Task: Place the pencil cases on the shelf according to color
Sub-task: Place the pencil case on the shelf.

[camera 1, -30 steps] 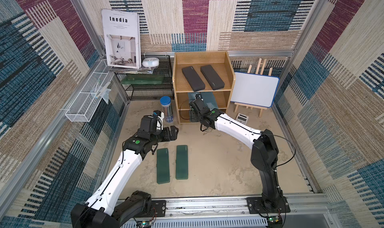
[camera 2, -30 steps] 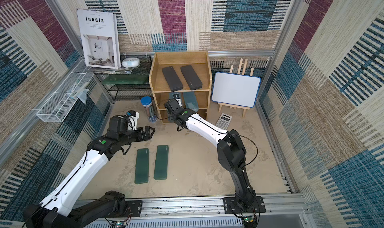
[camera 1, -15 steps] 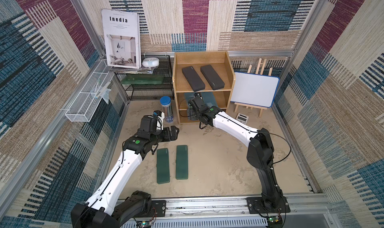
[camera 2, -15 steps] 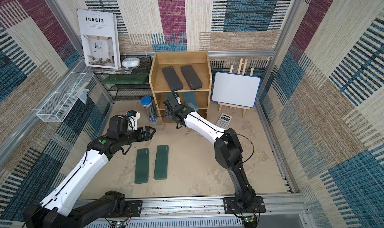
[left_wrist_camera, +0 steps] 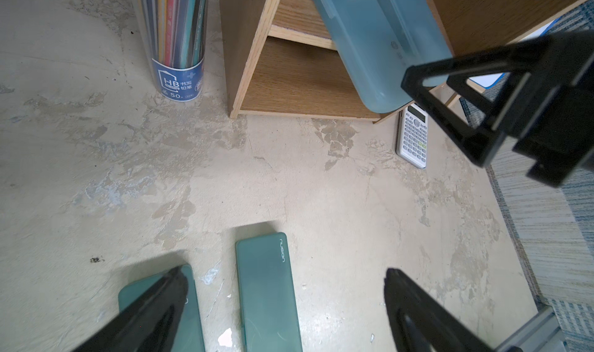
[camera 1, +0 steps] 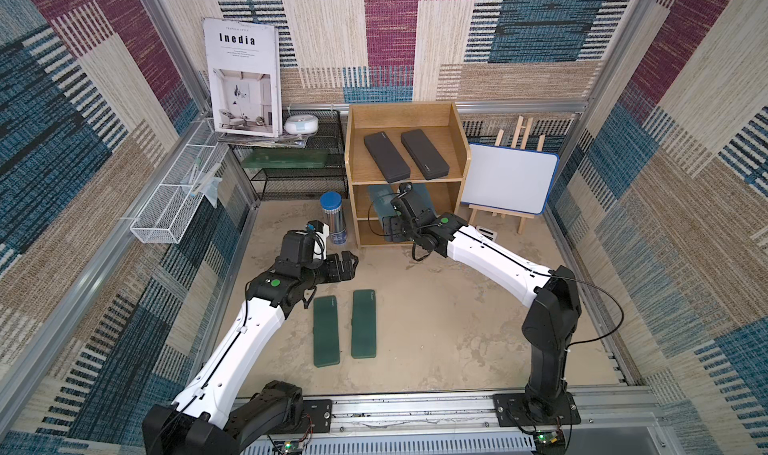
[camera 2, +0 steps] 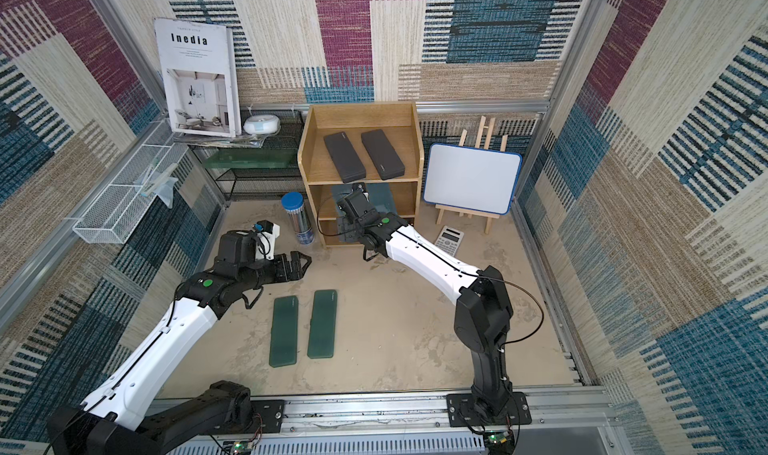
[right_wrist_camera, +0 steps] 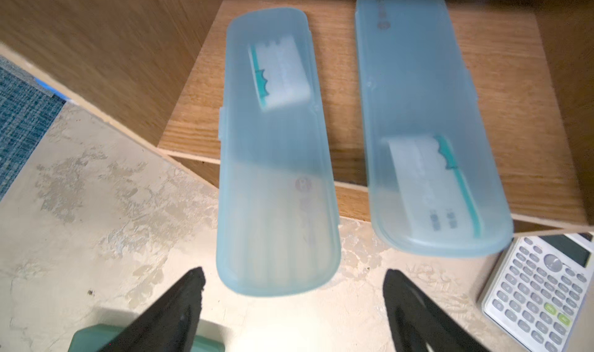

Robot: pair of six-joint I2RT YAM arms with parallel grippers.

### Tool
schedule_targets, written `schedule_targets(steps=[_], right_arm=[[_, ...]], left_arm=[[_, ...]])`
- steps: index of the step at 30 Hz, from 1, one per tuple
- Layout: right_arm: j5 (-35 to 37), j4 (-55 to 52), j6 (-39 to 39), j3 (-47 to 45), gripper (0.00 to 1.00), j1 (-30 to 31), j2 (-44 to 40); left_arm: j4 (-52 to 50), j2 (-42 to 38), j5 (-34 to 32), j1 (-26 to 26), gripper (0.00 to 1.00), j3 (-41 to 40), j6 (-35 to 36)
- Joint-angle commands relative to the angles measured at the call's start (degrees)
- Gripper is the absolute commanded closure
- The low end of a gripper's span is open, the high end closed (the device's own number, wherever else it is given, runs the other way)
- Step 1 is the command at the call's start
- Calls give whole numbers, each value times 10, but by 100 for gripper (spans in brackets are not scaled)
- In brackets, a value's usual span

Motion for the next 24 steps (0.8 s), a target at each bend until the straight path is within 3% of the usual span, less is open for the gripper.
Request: schedule_targets(steps=[1,4,8,12,15,24], right_arm=[[-29,22,-6,-45,12,3,-40],[-44,49,-1,-109,21,6,-89],[-74,95,7,-194,42,7,-143],[-86,131,12,-235,59,7,-146],[-72,131,18,-215,64,7,-112],[-59,120,-3,-58,66,-4,26]], left_arm=[[5,1,0,1,1,1,2],[5,1,-1,1,1,0,3],[5,1,-2,1,0,1,2],[5,1,-4,1,0,2,3],[3,2,-5,1,0,0,4],[1,6,-8,1,0,3,6]])
